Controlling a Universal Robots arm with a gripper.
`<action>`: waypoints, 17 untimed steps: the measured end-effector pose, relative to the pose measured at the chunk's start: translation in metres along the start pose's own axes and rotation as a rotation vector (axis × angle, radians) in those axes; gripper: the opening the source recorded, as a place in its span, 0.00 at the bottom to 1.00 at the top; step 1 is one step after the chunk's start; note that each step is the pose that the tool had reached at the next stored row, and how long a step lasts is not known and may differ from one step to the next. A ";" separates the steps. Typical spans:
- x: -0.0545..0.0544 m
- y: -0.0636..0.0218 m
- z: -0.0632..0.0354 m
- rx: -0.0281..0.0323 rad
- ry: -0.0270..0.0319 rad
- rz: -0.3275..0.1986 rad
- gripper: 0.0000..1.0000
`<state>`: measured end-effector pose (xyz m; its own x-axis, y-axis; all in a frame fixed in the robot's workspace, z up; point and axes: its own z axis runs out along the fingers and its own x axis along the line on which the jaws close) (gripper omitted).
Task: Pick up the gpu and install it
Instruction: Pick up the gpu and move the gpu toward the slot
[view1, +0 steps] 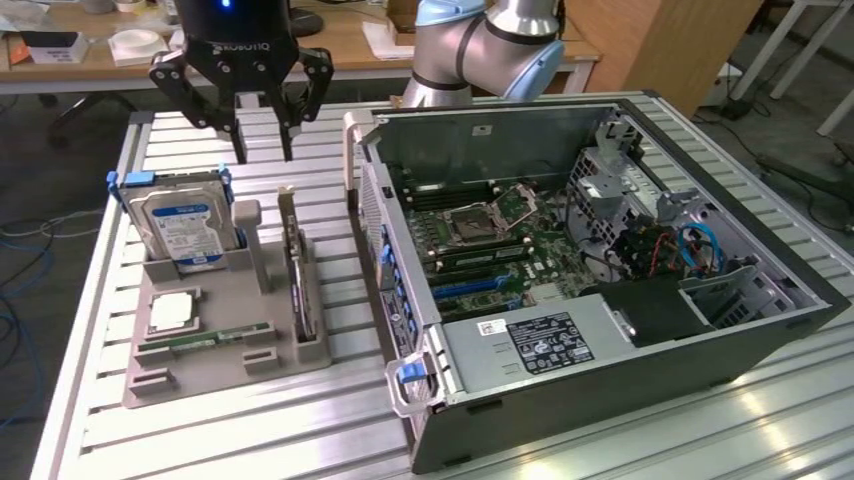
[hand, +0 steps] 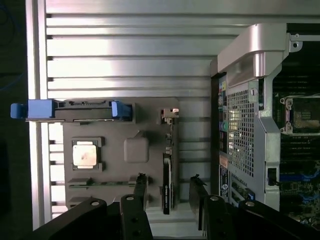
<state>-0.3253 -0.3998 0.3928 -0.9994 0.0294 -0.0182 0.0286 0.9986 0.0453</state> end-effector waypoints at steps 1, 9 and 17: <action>0.000 -0.0001 0.0000 -0.0002 0.0003 -0.007 0.47; 0.000 -0.0006 0.0006 -0.0009 0.0015 -0.029 0.47; 0.000 -0.0012 0.0060 -0.0009 0.0027 -0.029 0.47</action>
<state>-0.3252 -0.4008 0.3868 -0.9999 0.0002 -0.0168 -0.0006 0.9990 0.0457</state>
